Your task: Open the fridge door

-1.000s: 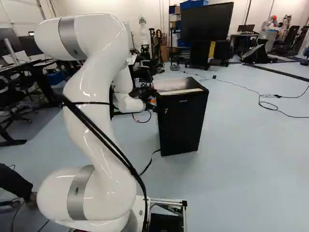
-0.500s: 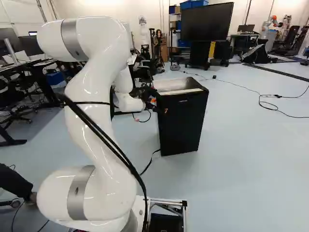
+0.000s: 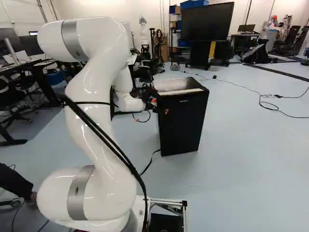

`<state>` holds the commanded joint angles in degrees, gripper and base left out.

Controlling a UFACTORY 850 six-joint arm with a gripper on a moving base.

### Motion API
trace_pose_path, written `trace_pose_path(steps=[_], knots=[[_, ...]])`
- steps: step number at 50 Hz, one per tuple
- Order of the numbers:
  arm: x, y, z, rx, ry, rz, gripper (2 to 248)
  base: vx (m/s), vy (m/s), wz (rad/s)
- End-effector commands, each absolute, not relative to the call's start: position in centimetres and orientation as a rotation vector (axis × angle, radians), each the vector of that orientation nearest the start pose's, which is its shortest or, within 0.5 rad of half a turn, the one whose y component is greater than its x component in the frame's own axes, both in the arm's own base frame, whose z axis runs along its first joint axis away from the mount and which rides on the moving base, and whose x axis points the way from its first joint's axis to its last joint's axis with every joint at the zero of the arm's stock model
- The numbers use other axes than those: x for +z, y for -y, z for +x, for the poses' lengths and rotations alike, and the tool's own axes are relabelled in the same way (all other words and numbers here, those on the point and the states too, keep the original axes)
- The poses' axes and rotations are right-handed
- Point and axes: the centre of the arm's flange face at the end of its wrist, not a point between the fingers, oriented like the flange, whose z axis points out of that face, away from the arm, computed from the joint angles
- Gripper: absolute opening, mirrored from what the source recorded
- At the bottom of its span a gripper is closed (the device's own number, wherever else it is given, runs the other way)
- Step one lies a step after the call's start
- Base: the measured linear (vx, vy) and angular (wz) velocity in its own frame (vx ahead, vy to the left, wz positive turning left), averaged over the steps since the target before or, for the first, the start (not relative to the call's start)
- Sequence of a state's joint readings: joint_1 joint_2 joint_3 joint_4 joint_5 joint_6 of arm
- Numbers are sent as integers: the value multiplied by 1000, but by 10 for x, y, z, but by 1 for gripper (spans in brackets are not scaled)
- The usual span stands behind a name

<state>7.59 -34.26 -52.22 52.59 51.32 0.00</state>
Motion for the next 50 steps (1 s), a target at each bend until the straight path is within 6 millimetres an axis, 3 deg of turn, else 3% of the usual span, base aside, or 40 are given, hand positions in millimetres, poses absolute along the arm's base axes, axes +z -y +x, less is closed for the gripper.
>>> trace_pose_path(steps=[37,50], knots=[[280,-5,466,-1423,-1795,-2523,247,-1,-2,-4],[280,-4,439,-1376,-1844,-2535,247,0,0,0]])
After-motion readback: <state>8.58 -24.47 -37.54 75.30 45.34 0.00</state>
